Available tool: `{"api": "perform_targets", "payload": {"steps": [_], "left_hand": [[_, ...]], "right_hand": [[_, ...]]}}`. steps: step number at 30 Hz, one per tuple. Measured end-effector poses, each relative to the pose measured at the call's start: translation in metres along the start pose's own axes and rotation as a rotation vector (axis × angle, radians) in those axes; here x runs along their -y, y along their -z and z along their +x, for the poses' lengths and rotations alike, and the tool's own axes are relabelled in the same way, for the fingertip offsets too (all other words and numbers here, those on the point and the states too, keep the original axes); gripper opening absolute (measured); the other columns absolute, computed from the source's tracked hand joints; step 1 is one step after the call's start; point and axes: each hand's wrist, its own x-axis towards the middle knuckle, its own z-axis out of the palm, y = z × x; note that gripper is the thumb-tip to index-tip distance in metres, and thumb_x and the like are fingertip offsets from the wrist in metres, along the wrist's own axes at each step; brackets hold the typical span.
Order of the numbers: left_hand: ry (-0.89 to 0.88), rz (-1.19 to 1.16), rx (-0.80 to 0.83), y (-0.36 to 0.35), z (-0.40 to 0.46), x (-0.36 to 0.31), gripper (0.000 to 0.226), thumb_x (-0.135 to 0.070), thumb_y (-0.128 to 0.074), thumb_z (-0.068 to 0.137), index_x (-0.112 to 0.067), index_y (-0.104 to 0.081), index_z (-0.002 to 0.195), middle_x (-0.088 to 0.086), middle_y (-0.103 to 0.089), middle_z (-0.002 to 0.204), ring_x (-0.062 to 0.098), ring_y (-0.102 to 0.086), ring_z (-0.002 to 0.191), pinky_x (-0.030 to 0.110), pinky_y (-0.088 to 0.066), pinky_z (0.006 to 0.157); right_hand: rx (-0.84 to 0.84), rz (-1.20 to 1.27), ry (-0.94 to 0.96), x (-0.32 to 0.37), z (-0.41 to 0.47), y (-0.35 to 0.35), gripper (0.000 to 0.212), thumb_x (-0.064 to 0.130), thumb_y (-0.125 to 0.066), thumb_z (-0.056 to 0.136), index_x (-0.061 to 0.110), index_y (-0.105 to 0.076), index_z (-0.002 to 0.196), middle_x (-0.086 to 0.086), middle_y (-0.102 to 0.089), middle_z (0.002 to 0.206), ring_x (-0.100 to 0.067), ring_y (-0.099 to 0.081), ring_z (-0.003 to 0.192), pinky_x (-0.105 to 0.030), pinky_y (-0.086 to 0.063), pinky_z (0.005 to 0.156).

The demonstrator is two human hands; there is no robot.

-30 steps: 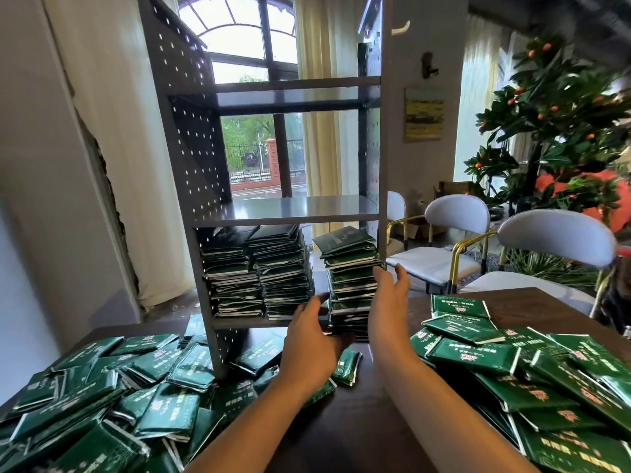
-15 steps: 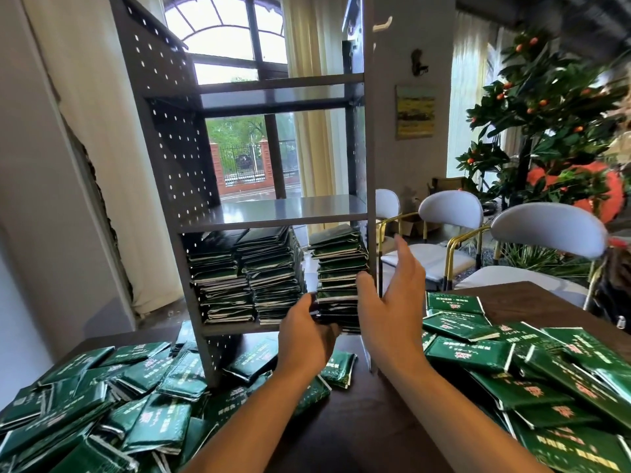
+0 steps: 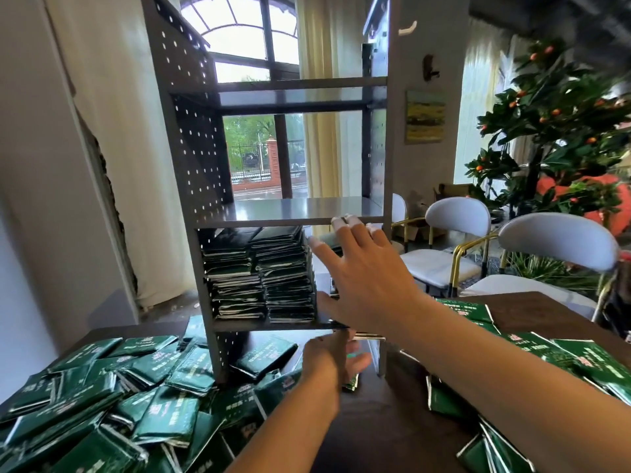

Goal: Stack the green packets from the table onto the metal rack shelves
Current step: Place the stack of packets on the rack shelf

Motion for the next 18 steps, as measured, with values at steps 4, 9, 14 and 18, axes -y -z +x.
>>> {"api": "perform_targets", "payload": {"steps": [4,9,14,18], "left_hand": [[0.107,-0.114,0.080,-0.009,-0.008,0.001,0.020,-0.015,-0.055,0.103,0.001,-0.065,0.112,0.010,-0.075,0.072,0.020,-0.073,0.058,0.029,-0.062,0.059],[0.094,-0.183,0.054,-0.016,-0.008,-0.001,0.017,-0.004,-0.050,0.103,0.001,-0.065,0.099,0.010,-0.074,0.068,0.020,-0.073,0.055,0.030,-0.062,0.057],[0.103,-0.235,0.028,-0.020,-0.004,-0.001,0.025,-0.005,-0.038,0.107,-0.003,-0.059,0.093,0.009,-0.070,0.075,0.019,-0.069,0.067,0.027,-0.060,0.055],[0.131,-0.255,-0.002,-0.029,-0.007,-0.010,0.026,-0.009,-0.034,0.109,-0.005,-0.059,0.108,0.009,-0.061,0.085,0.019,-0.061,0.072,0.025,-0.057,0.055]], "right_hand": [[0.041,-0.031,-0.015,0.000,0.006,0.004,0.073,0.057,-0.058,0.083,0.017,-0.048,0.143,-0.023,-0.048,0.142,-0.043,-0.044,0.134,-0.056,-0.043,0.101],[-0.049,-0.071,-0.020,0.000,-0.003,-0.008,0.061,0.040,-0.059,0.083,0.011,-0.054,0.136,-0.022,-0.060,0.120,-0.040,-0.057,0.109,-0.050,-0.050,0.087],[0.048,-0.078,-0.029,-0.011,0.003,-0.017,0.064,0.048,-0.051,0.083,0.016,-0.053,0.139,-0.022,-0.064,0.117,-0.041,-0.061,0.106,-0.050,-0.049,0.091],[0.058,-0.083,-0.015,-0.008,0.008,-0.017,0.058,0.045,-0.051,0.089,0.018,-0.049,0.140,-0.017,-0.064,0.115,-0.037,-0.061,0.102,-0.046,-0.050,0.085]]}}
